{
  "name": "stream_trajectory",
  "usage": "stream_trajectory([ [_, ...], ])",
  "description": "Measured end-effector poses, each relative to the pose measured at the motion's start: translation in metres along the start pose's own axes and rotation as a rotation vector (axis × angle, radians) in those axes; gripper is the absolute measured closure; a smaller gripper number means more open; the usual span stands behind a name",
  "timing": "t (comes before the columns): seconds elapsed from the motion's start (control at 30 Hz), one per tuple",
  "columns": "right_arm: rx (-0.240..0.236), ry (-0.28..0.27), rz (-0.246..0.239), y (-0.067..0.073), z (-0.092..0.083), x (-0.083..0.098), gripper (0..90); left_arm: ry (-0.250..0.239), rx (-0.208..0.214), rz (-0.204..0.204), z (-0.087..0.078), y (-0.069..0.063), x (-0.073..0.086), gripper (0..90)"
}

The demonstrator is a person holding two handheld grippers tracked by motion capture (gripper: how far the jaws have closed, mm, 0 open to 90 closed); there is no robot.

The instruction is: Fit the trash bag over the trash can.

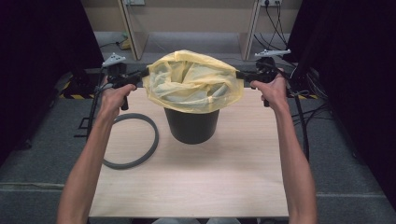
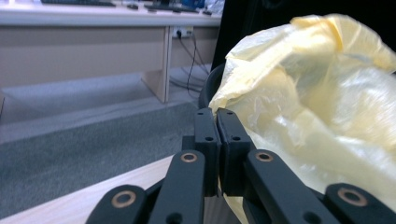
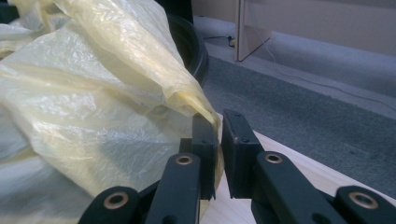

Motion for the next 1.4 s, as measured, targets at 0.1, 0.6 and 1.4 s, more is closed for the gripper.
stream_trajectory([
  [0.1,0.001,0.012,0.025,-0.001,0.015,0.002,86.4,0.039,-0.033,-0.009,0.014,0.011,0.011,88.7],
  [0.6,-0.036,0.069,0.098,0.003,0.068,0.021,89.9,0.11,-0.039,-0.004,0.036,0.017,0.038,89.3],
  [1.4,0.017,-0.026,0.054,0.028,-0.025,-0.009,42.4,0.093,-0.037,0.046,-0.003,-0.023,0.052,83.6],
])
Point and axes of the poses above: each handheld gripper's, and its own axes: z roughly forward along the jaws, x roughly out of its underside, y roughly to its left, the point moved 8 cm from there along z, roughly forward along the jaws, and after that the axes turned 13 degrees about x, right-handed, at the moved point
